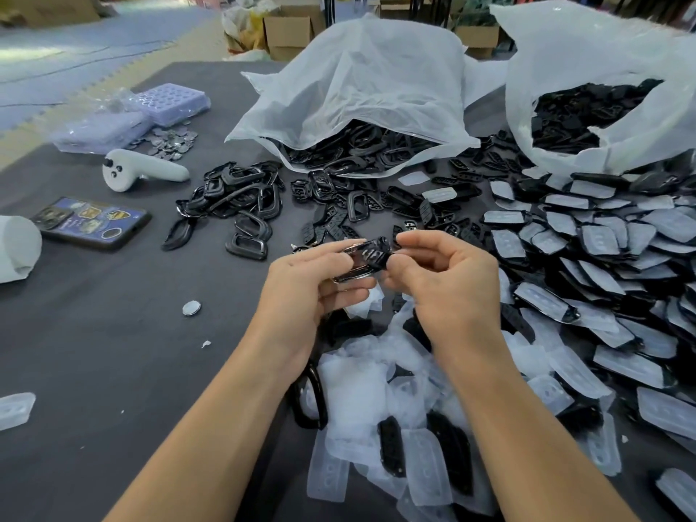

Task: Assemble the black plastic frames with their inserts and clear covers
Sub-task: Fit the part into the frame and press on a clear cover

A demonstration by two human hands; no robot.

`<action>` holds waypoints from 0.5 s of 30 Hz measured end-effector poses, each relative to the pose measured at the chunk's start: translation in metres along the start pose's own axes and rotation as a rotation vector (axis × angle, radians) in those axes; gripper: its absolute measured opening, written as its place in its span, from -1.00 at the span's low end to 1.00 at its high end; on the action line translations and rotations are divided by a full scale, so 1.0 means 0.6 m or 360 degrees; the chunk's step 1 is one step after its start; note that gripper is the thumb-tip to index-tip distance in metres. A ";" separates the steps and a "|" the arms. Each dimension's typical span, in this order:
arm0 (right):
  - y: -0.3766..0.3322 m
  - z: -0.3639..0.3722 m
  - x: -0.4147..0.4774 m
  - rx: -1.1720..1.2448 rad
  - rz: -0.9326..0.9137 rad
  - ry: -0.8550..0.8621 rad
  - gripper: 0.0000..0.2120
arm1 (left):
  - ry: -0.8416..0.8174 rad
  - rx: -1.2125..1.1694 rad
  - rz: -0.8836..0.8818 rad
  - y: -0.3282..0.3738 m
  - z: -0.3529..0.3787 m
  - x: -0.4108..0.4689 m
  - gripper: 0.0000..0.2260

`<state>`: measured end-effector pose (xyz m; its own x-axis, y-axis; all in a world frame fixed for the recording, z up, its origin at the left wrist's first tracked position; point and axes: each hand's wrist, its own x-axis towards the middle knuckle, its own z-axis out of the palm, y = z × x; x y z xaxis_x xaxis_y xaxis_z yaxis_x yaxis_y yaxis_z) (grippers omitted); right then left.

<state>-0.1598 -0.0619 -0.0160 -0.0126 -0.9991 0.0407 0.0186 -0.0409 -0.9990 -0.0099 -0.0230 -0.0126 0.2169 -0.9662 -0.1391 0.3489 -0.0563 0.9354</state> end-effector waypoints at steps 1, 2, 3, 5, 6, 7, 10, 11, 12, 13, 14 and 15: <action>0.001 0.000 0.000 0.0011 0.0003 0.0018 -0.77 | -0.0039 -0.0107 -0.0059 0.000 -0.001 0.001 -0.74; 0.002 0.000 0.000 0.0017 0.0003 0.0030 -0.78 | -0.0055 -0.0186 -0.0098 0.000 -0.002 0.003 -0.73; 0.002 0.001 0.000 0.0025 0.0001 0.0039 -0.79 | -0.0053 -0.0226 -0.0118 0.000 -0.003 0.005 -0.72; 0.000 0.001 0.000 0.0037 -0.0005 0.0053 -0.82 | -0.0035 -0.0228 -0.0122 -0.001 -0.005 0.008 -0.70; 0.000 0.002 -0.001 0.0038 -0.0014 0.0055 -0.83 | -0.0025 -0.0222 -0.0117 -0.001 -0.005 0.009 -0.72; 0.000 0.002 -0.001 0.0035 -0.0025 0.0053 -0.84 | -0.0013 -0.0218 -0.0114 -0.001 -0.005 0.009 -0.74; -0.001 0.002 -0.005 0.0035 -0.0077 0.0038 -0.84 | 0.0080 -0.0193 -0.0088 -0.002 -0.002 0.010 -0.76; -0.001 0.002 -0.006 0.0037 -0.0093 0.0032 -0.83 | 0.0130 -0.0182 -0.0070 -0.003 -0.001 0.011 -0.79; -0.002 0.002 -0.007 0.0039 -0.0104 0.0028 -0.83 | 0.0181 -0.0176 -0.0049 -0.004 0.000 0.012 -0.82; -0.003 0.003 -0.007 0.0039 -0.0109 0.0027 -0.83 | 0.0227 -0.0173 -0.0028 -0.004 0.000 0.013 -0.84; -0.003 0.003 -0.007 0.0034 -0.0110 0.0027 -0.83 | 0.0264 -0.0171 -0.0008 -0.005 -0.001 0.013 -0.86; -0.004 0.003 -0.007 0.0024 -0.0112 0.0031 -0.83 | 0.0292 -0.0170 0.0010 -0.005 -0.001 0.013 -0.88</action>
<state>-0.1580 -0.0579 -0.0139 -0.0340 -0.9933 0.1100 0.0320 -0.1111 -0.9933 -0.0084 -0.0303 -0.0167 0.3784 -0.9039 -0.1994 0.4394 -0.0142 0.8982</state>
